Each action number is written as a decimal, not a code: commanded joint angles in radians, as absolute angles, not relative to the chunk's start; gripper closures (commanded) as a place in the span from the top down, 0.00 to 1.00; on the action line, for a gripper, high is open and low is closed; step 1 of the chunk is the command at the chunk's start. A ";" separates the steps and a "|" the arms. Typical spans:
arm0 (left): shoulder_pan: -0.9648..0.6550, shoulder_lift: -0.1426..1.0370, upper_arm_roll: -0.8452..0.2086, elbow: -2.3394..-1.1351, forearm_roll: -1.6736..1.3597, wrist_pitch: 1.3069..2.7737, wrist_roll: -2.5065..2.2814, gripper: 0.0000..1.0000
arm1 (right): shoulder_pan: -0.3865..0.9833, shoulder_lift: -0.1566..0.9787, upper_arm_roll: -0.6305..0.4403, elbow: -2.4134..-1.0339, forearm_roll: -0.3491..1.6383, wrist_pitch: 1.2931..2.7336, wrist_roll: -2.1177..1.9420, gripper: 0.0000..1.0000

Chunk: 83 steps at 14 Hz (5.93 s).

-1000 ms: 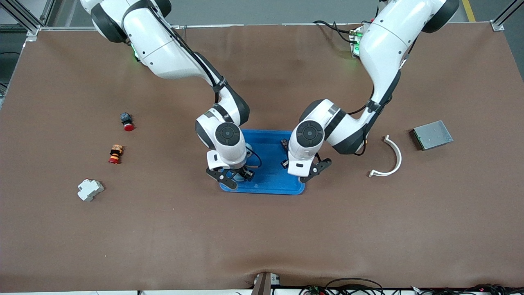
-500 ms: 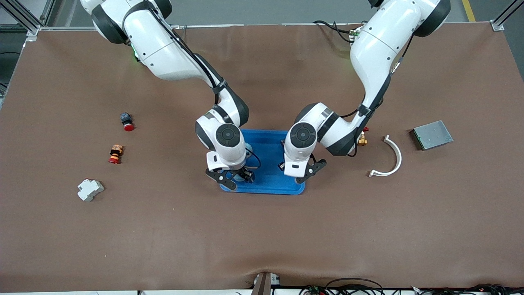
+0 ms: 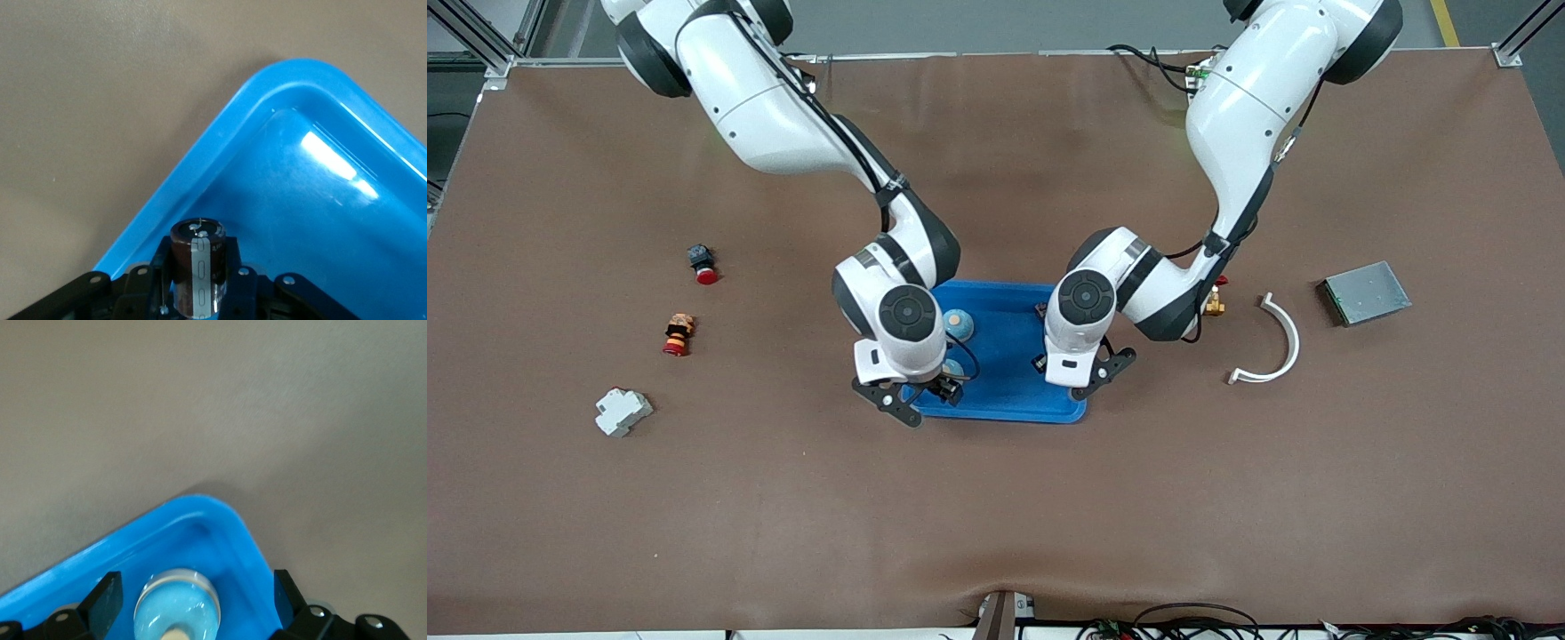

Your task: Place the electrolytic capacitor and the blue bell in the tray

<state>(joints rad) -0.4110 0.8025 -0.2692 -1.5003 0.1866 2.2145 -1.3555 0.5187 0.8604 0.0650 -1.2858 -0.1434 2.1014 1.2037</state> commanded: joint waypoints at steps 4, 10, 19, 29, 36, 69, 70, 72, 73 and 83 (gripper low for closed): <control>-0.426 0.818 -0.252 -1.477 0.207 2.220 -1.365 0.56 | 0.382 0.812 0.094 -1.190 -0.117 1.838 0.846 1.00; -0.439 0.805 -0.250 -1.477 0.241 2.218 -1.370 1.00 | 0.258 0.738 0.087 -1.198 -0.114 1.832 0.641 1.00; -0.419 0.707 -0.258 -1.477 0.268 2.104 -1.294 1.00 | 0.132 0.661 0.081 -1.198 -0.126 1.833 0.293 1.00; -0.184 0.474 -0.275 -1.489 0.147 1.806 -0.746 1.00 | -0.035 0.506 0.086 -1.198 -0.112 1.744 -0.015 1.00; 0.061 0.371 -0.276 -1.578 0.115 1.782 -0.326 1.00 | -0.075 0.365 0.078 -1.210 0.048 1.562 -0.003 1.00; 0.000 0.015 -0.183 -1.635 0.026 1.799 -0.156 1.00 | -0.003 0.041 0.011 -1.519 0.008 1.532 0.032 1.00; -0.030 0.015 -0.154 -1.635 0.026 1.799 -0.163 1.00 | -0.003 0.041 0.011 -1.519 0.009 1.532 0.034 1.00; -0.063 0.018 -0.118 -1.628 0.029 1.801 -0.163 1.00 | -0.003 0.041 0.011 -1.519 0.012 1.531 0.041 1.00; -0.063 0.020 -0.117 -1.626 0.029 1.801 -0.161 1.00 | -0.003 0.041 0.011 -1.519 0.012 1.526 0.044 1.00; -0.058 0.025 -0.115 -1.602 0.029 1.801 -0.161 1.00 | -0.003 0.043 0.011 -1.519 0.015 1.520 0.046 1.00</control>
<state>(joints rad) -0.0535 0.0178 -0.1209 -1.6459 0.0286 1.8182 -0.1573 -0.0105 0.0562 0.0175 -1.5161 0.0165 1.5291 0.0468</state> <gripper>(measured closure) 0.000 0.000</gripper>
